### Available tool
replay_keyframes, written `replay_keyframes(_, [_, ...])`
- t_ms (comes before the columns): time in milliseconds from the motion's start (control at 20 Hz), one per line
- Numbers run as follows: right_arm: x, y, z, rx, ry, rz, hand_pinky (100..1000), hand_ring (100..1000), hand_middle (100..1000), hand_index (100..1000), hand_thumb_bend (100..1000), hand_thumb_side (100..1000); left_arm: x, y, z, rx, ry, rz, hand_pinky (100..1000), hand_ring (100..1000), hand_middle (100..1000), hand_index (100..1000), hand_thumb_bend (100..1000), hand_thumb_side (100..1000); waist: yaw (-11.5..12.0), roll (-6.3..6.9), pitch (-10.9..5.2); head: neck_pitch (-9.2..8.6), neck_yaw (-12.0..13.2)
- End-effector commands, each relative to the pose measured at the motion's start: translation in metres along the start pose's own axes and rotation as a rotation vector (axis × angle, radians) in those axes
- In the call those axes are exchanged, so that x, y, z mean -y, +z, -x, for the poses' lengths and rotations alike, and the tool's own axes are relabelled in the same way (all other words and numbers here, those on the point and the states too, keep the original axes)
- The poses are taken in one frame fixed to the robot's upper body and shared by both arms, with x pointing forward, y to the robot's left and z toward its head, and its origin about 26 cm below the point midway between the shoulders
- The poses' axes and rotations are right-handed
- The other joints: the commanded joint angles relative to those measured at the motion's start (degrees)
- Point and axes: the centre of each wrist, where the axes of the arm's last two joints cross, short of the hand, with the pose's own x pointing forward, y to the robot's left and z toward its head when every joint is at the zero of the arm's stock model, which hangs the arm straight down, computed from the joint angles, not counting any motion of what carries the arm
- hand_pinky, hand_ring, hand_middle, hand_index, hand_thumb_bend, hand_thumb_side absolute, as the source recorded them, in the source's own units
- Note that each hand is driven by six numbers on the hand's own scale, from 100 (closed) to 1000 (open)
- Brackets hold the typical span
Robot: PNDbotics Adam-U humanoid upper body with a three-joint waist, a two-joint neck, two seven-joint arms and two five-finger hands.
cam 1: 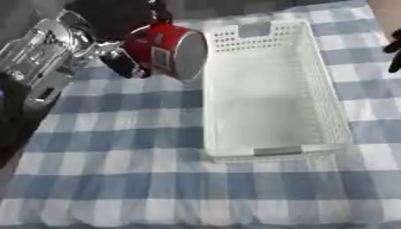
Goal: Pick up objects on the table and place them in the box.
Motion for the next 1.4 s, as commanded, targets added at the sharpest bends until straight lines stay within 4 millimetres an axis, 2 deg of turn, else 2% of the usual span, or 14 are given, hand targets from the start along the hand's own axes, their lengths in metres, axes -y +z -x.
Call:
replay_keyframes(50, [0.001, -0.003, -0.005, 0.020, 0.002, 0.003, 351, 555, 608, 822, 100, 794, -0.018, -0.001, 0.007, 0.017, -0.056, -0.031, 100, 201, 259, 352, 686, 167, -0.29, -0.33, -1.10, -0.21, -0.43])
replay_keyframes(500, [-0.002, -0.002, -0.006, 0.017, -0.010, -0.003, 350, 555, 609, 821, 100, 793, -0.049, -0.021, 0.001, 0.114, -0.071, -0.113, 100, 201, 258, 353, 701, 163, -2.09, 0.05, -1.90, -0.21, 0.33])
replay_keyframes(900, [-0.001, -0.003, -0.006, 0.018, -0.009, -0.015, 350, 555, 609, 822, 100, 793, -0.061, -0.037, -0.008, 0.178, -0.065, -0.159, 100, 201, 256, 353, 701, 170, -4.47, 0.79, -1.99, -0.21, 1.27])
replay_keyframes(1100, [-0.001, -0.004, -0.007, 0.023, -0.007, -0.019, 350, 556, 609, 822, 100, 791, -0.060, -0.046, -0.019, 0.244, -0.058, -0.162, 100, 202, 257, 354, 660, 201, -5.47, 0.99, -1.79, -0.21, 1.71])
replay_keyframes(1200, [0.000, -0.003, -0.006, 0.022, -0.006, -0.021, 350, 556, 610, 822, 100, 791, -0.060, -0.050, -0.026, 0.281, -0.059, -0.162, 100, 212, 264, 362, 645, 218, -5.74, 1.12, -1.76, -0.21, 1.92])
replay_keyframes(1350, [-0.001, -0.002, -0.006, 0.018, -0.007, -0.029, 350, 556, 610, 824, 100, 792, -0.064, -0.056, -0.033, 0.333, -0.073, -0.177, 102, 278, 323, 420, 605, 227, -5.82, 1.36, -1.81, -0.21, 2.19])
replay_keyframes(1400, [-0.001, -0.002, -0.005, 0.016, -0.007, -0.031, 350, 556, 610, 824, 100, 793, -0.066, -0.058, -0.034, 0.349, -0.076, -0.182, 152, 304, 343, 440, 591, 226, -5.82, 1.45, -1.84, -0.21, 2.26])
